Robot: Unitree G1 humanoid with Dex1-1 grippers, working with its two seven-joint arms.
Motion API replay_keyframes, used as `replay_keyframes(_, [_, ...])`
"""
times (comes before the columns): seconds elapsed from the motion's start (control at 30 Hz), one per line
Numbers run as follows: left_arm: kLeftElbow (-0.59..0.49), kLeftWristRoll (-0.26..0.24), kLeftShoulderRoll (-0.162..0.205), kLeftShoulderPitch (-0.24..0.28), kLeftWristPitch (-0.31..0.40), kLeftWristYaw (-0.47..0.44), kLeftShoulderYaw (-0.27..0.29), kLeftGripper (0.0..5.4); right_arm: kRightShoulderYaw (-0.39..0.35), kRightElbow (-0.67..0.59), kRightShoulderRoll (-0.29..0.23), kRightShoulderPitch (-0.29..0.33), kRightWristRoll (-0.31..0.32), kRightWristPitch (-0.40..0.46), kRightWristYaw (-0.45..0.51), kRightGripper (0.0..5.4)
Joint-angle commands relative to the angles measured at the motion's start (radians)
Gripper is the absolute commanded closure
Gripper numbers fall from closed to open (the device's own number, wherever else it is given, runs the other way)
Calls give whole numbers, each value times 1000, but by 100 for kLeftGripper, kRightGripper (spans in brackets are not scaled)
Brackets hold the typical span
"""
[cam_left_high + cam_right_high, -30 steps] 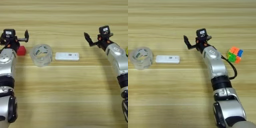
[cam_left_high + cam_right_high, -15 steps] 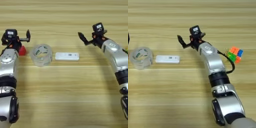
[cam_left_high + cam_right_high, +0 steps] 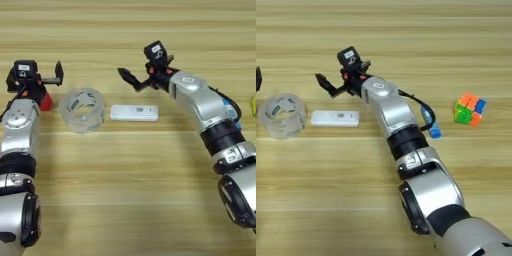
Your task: Move the objects on the table
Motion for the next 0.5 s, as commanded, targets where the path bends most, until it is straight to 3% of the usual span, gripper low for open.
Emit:
replay_keyframes(0.03, [0, 0, -3, 1, -4, 6, 0, 1, 19, 148, 50, -71, -28, -49, 14, 0])
replay_keyframes(0.27, [-8, -5, 3, 6, -7, 9, 10, 1, 8, 374, 113, -143, -55, -155, 20, 0])
replay_keyframes(0.5, [0, -6, 6, 6, -11, 7, 18, 1, -3, 504, 147, -192, -69, -217, 12, 0])
